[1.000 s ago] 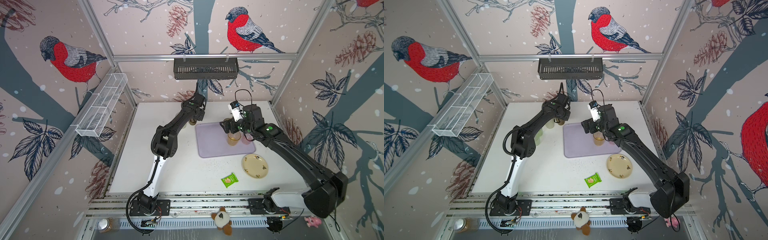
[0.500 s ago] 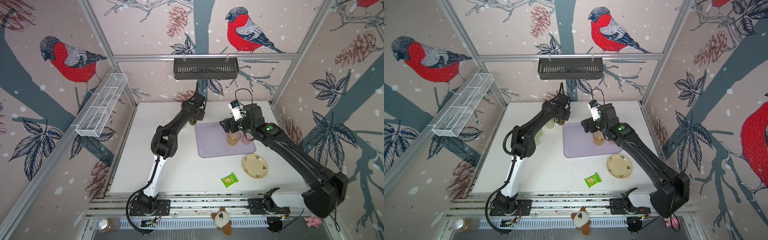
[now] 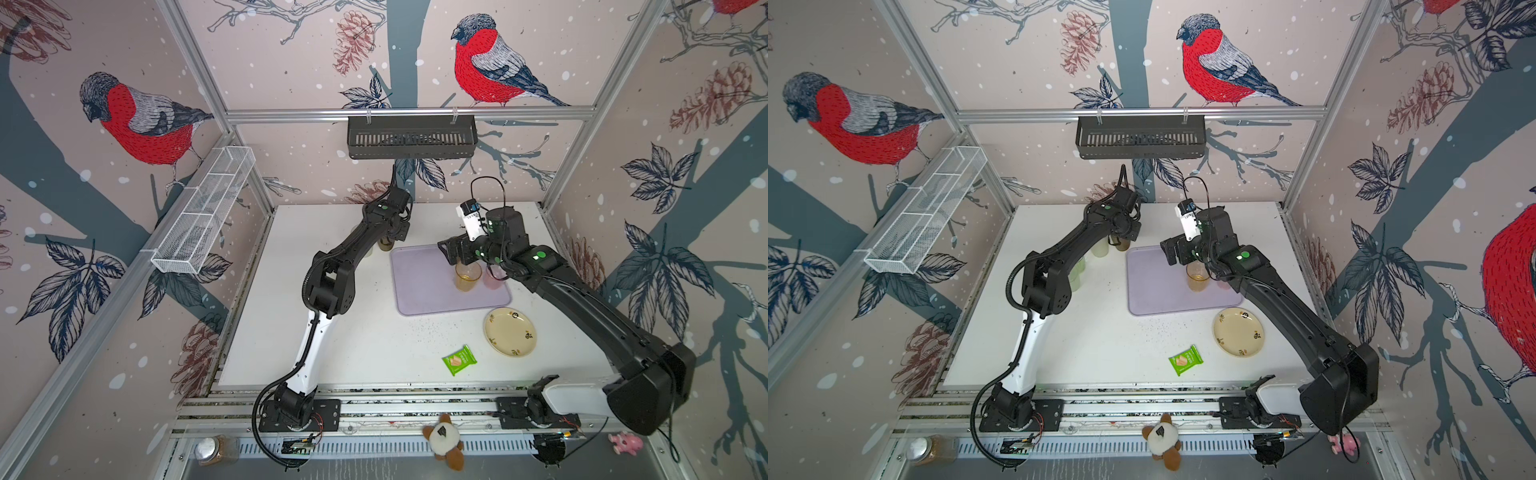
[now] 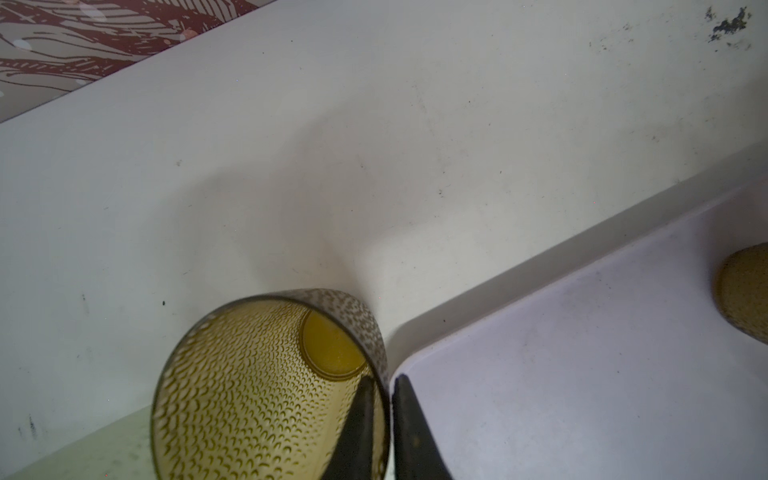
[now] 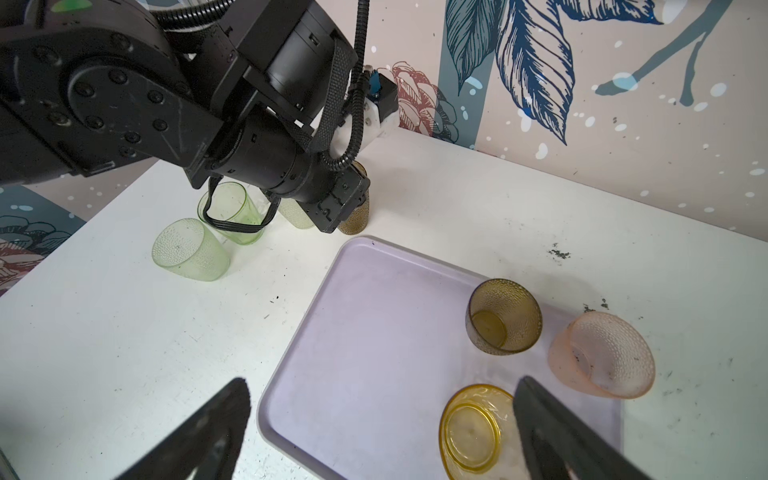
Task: Place the glasses into the tray
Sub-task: 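Lower the left gripper onto the amber cup's rim and close it, then lift the amber cup with the left gripper and carry it over the tray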
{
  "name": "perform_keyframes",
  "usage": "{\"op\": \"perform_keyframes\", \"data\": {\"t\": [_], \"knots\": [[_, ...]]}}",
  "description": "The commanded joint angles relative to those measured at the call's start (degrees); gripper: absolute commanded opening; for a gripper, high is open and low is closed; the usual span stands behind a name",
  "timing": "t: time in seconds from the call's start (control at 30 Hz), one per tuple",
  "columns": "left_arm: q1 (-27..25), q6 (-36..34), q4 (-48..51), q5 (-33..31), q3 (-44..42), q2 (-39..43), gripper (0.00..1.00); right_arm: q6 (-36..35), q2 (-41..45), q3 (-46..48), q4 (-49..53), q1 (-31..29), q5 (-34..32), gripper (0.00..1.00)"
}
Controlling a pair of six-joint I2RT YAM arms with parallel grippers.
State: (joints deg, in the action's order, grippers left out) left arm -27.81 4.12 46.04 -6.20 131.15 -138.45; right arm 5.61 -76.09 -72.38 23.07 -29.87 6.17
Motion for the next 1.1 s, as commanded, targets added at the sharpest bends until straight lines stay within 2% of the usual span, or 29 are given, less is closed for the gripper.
{"op": "perform_keyframes", "data": {"t": [0.0,0.43,1.07], "knots": [[-0.09,-0.08,-0.34,0.04,0.33,0.29,0.13,-0.64,0.14,-0.31,-1.89,0.06,0.90,0.99],[-0.10,0.62,-0.78,0.22,0.33,1.34,0.05,-0.64,-0.55,-1.01,-1.97,-0.02,2.09,1.00],[-2.28,2.40,0.91,-1.23,1.51,4.59,0.00,-0.34,1.63,1.58,-3.86,0.12,1.39,1.00]]}}
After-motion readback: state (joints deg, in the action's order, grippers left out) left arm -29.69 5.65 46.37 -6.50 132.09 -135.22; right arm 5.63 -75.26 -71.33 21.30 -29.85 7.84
